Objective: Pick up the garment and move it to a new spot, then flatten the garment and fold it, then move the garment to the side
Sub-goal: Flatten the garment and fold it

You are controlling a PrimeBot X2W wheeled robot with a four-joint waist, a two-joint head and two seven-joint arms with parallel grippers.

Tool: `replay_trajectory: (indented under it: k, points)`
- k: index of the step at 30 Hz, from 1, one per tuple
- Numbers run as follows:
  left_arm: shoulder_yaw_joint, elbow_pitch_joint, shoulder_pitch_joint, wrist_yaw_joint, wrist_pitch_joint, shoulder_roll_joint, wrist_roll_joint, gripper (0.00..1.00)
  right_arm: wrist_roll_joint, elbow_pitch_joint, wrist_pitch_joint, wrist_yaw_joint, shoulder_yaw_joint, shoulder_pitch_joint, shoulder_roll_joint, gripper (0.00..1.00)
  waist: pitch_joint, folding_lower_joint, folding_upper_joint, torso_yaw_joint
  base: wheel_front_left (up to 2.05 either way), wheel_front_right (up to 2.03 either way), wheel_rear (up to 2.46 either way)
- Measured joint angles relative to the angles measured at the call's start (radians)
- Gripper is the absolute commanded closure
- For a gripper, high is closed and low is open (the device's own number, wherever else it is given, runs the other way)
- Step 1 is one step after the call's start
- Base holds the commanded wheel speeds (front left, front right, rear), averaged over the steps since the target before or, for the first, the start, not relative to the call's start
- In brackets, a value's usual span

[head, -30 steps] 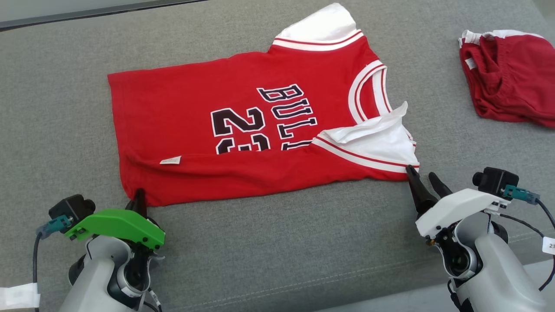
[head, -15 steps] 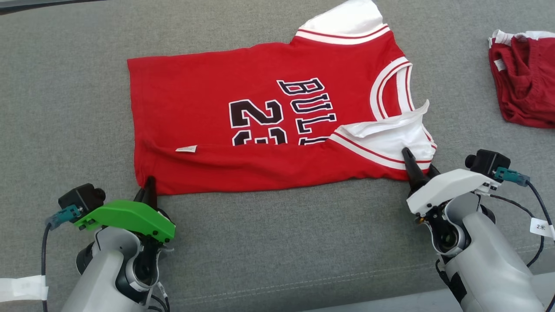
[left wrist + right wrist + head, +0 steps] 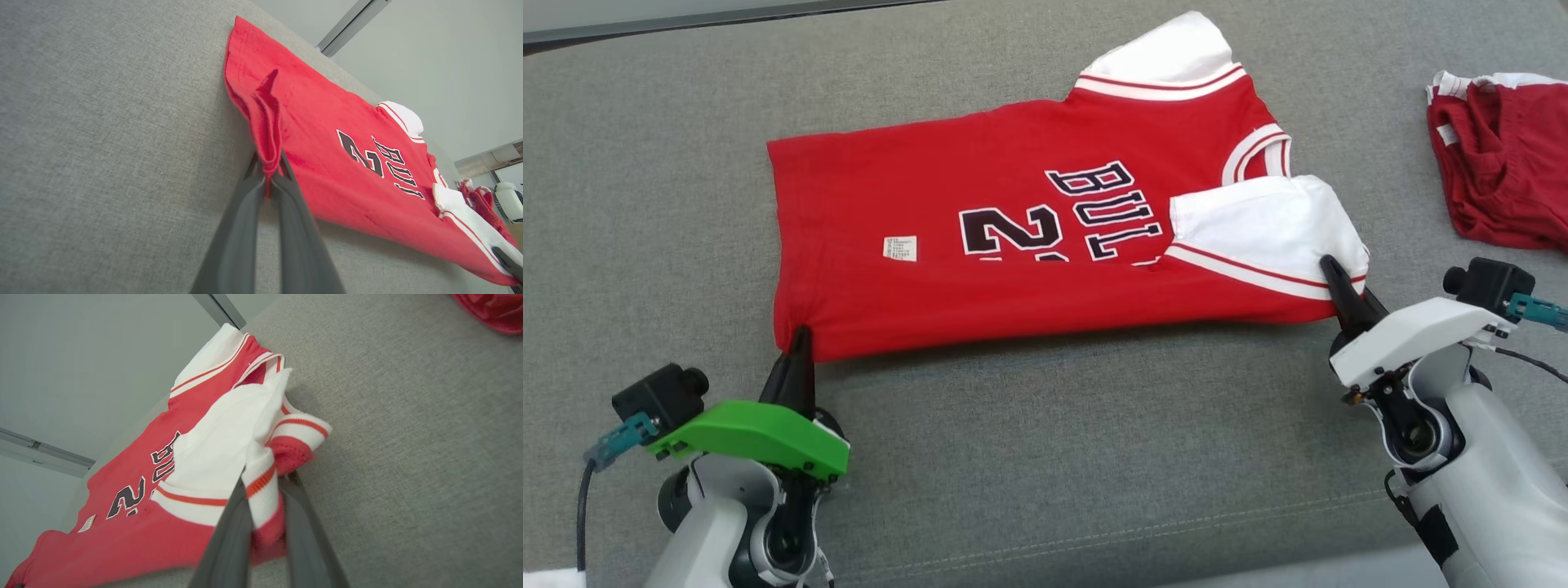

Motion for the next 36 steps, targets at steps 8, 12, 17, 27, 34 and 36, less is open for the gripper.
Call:
replay_trajectory:
  k: [8, 12, 17, 27, 34, 36]
  points:
    - [-0.021, -0.119, 0.174, 0.042, -0.016, -0.004, -0.004, 1.0, -0.012, -0.092, 0.039, 0.0, -0.03, 0.144, -0.045, 1.0, -0.022, 0.0, 0.0, 0.005, 0.0, 0.0, 0.0]
    - [-0.039, -0.118, 0.221, 0.056, -0.033, -0.012, 0.006, 1.0, -0.037, -0.1, 0.043, 0.0, -0.053, 0.209, -0.041, 1.0, -0.025, 0.0, 0.0, 0.015, 0.0, 0.0, 0.0]
    - [-0.058, -0.097, 0.239, 0.06, -0.04, -0.019, 0.02, 1.0, -0.08, -0.096, 0.052, 0.0, -0.073, 0.241, -0.027, 1.0, -0.029, 0.0, 0.0, 0.018, 0.0, 0.0, 0.0]
    - [-0.076, -0.058, 0.24, 0.086, -0.019, 0.008, 0.042, 0.0, -0.137, -0.098, 0.063, 0.0, -0.122, 0.267, -0.009, 0.0, -0.045, 0.0, 0.0, 0.005, 0.0, 0.0, 0.0]
    - [-0.072, -0.098, 0.201, 0.105, 0.033, 0.11, 0.09, 0.0, -0.158, -0.206, 0.072, 0.0, -0.161, 0.305, -0.057, 0.0, -0.039, 0.0, 0.0, -0.018, 0.0, 0.0, 0.0]
    - [-0.07, -0.108, 0.156, 0.106, 0.059, 0.151, 0.111, 0.0, -0.16, -0.245, 0.081, 0.0, -0.165, 0.304, -0.071, 0.0, -0.031, 0.0, 0.0, -0.026, 0.0, 0.0, 0.0]
